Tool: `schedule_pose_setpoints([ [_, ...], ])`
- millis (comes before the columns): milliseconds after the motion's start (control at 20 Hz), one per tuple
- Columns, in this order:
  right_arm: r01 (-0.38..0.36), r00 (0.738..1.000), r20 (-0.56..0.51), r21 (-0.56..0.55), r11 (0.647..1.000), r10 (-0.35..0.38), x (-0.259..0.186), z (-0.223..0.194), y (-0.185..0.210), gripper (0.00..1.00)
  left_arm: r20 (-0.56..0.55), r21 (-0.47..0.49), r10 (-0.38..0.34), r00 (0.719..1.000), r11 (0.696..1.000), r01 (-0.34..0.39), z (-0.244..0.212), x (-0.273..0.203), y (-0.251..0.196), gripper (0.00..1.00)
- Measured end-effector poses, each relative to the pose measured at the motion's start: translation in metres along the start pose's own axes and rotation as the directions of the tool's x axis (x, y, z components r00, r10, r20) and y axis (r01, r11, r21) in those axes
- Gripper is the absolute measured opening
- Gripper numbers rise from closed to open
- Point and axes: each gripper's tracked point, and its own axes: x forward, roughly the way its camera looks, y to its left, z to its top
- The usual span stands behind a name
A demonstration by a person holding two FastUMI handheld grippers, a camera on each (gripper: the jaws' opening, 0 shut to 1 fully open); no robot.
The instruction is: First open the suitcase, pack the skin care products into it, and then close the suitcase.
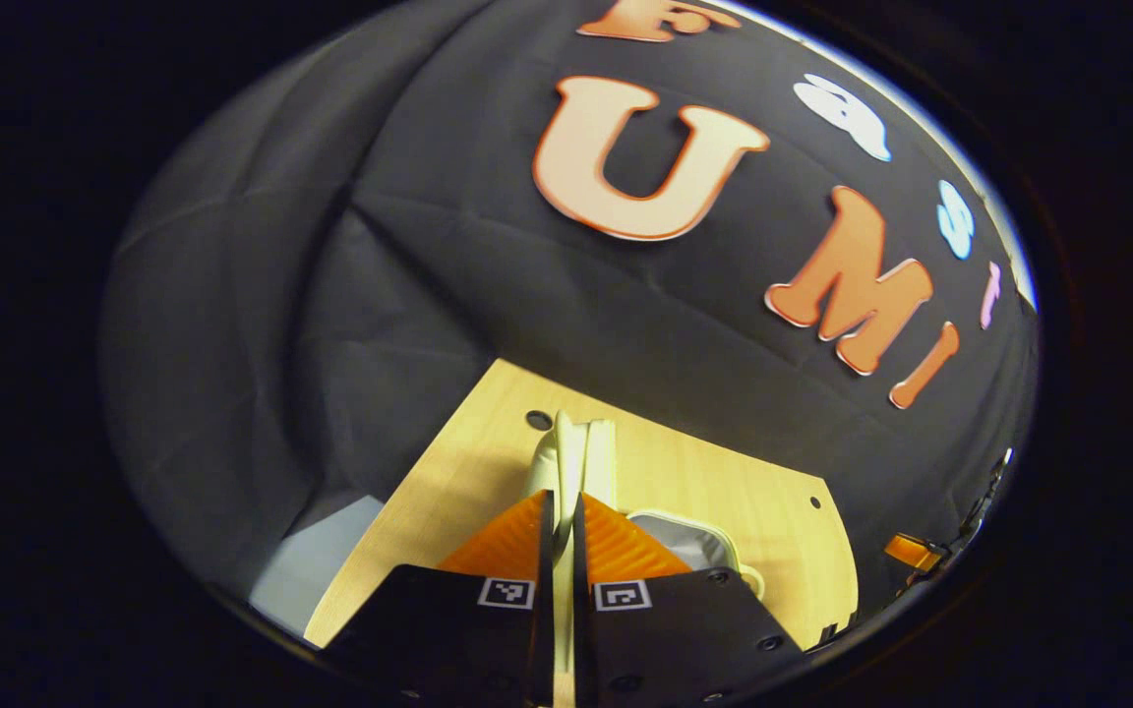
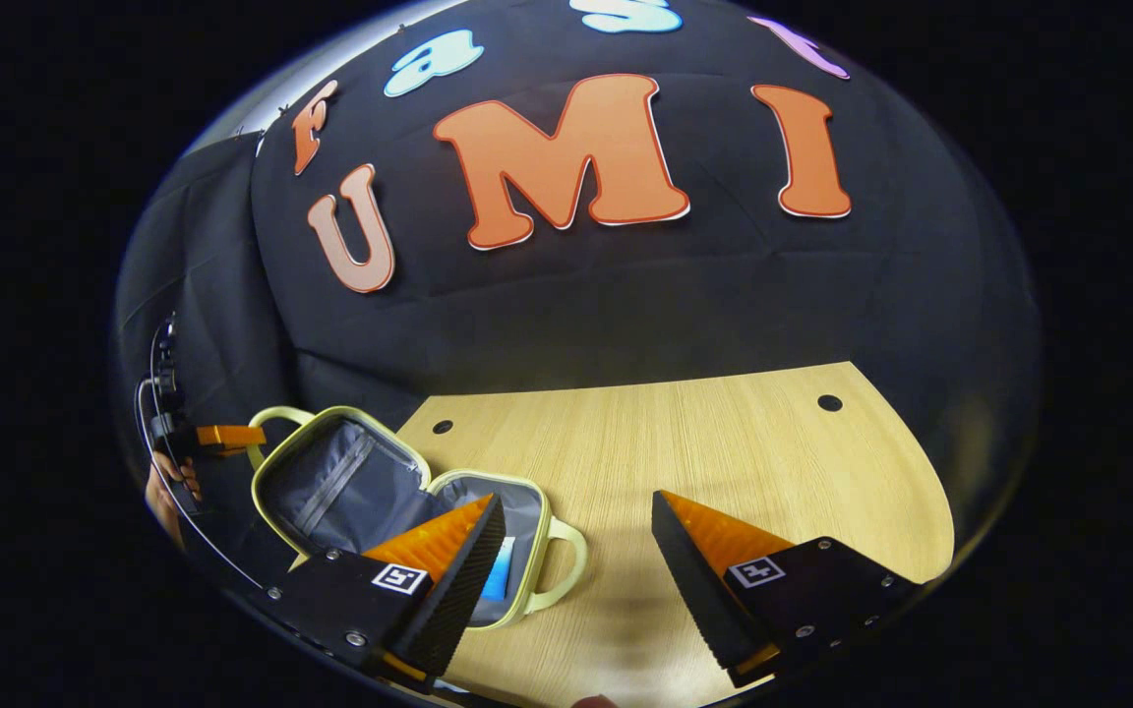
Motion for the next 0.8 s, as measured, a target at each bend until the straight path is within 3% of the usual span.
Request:
schedule_pose_setpoints([
  [350, -0.028, 1.000, 0.000, -0.011, 1.000, 0.028, -0.015, -0.014, -0.027, 0.95, 0.010, 0.107, -0.107, 0.994, 0.989, 0.106, -0.008, -0.006, -0.115, 0.08],
  [800, -0.027, 1.000, 0.013, 0.044, 0.999, 0.026, -0.031, -0.019, -0.073, 0.95, -0.072, 0.158, -0.208, 0.975, 0.963, 0.217, -0.070, 0.002, -0.224, 0.08],
])
